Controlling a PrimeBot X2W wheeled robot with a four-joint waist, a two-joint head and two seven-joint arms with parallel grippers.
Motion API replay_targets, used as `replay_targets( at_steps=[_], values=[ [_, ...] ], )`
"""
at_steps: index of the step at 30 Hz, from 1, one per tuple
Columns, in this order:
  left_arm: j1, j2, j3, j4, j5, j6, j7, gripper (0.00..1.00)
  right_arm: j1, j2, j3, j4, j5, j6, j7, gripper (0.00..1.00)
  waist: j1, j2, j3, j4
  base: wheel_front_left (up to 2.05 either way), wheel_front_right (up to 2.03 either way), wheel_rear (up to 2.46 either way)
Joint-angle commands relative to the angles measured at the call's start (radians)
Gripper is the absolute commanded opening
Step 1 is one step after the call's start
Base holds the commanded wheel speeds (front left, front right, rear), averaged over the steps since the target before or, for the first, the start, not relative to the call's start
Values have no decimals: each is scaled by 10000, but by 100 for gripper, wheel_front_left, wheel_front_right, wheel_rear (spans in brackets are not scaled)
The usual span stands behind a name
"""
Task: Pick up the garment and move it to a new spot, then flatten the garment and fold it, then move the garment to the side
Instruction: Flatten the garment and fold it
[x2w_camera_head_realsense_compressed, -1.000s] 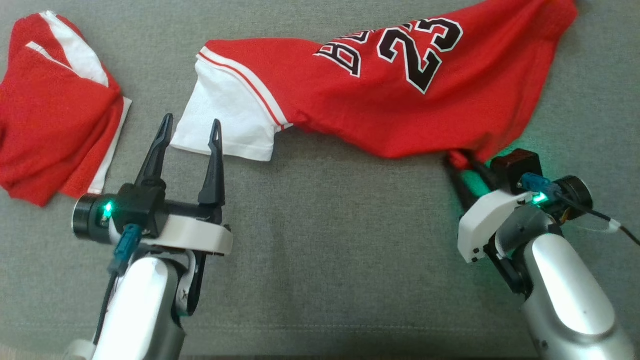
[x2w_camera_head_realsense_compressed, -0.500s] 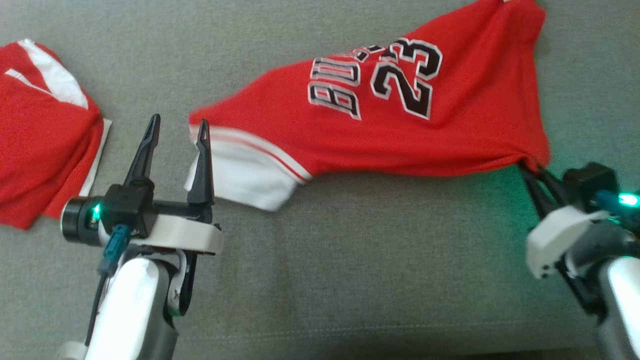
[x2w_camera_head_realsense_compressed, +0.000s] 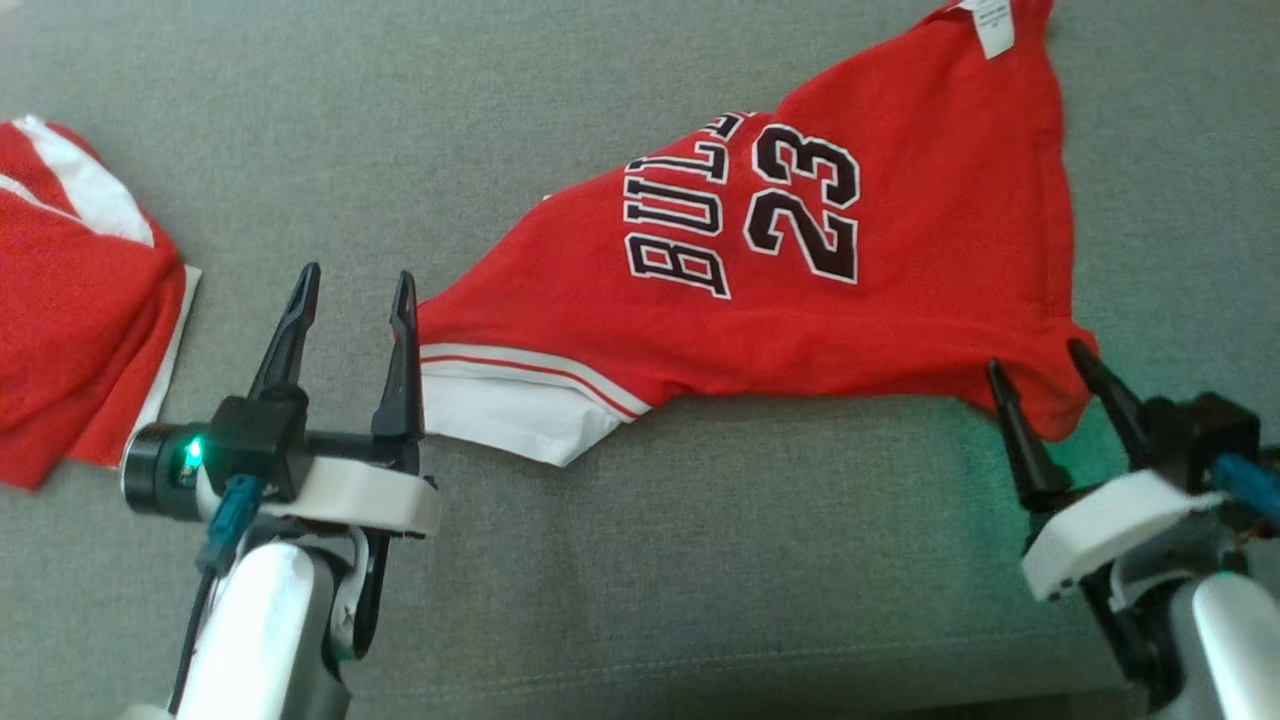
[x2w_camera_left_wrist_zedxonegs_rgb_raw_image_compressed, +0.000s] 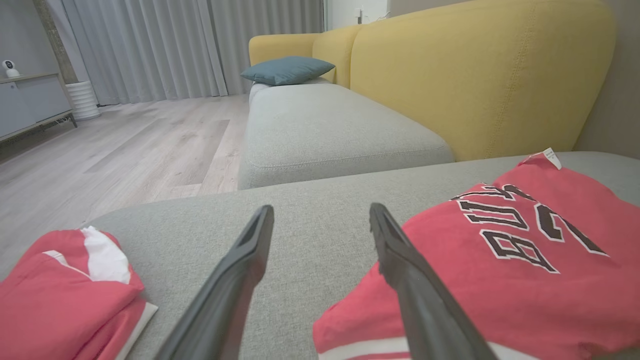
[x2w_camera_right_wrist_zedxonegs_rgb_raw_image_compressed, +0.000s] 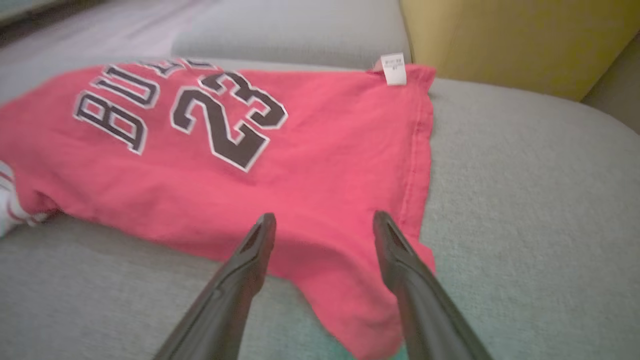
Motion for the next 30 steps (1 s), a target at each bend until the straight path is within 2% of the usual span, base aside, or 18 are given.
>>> replay_targets(
  at_steps=[1, 9, 18, 30],
  values=[
    [-178, 247, 460, -275, 45, 9, -53, 100, 154, -58, 177, -456, 75, 39, -250, 100, 0, 0, -66, -35, 0, 0, 0],
    [146, 345, 591, -271, -22, 190, -53, 100, 338, 653, 467, -1773, 49, 39, -1602, 100, 0, 0, -511, -146, 0, 0, 0],
    [732, 385, 630, -403, -81, 435, -34, 100, 765, 1316, 366, -2013, 115, 39, -1735, 100, 0, 0, -993, -48, 0, 0, 0],
    [962, 424, 428, -665, -70, 548, 168, 100, 747, 1486, 246, -1880, 145, 39, -1773, 100, 0, 0, -985, 10, 0, 0, 0]
  ],
)
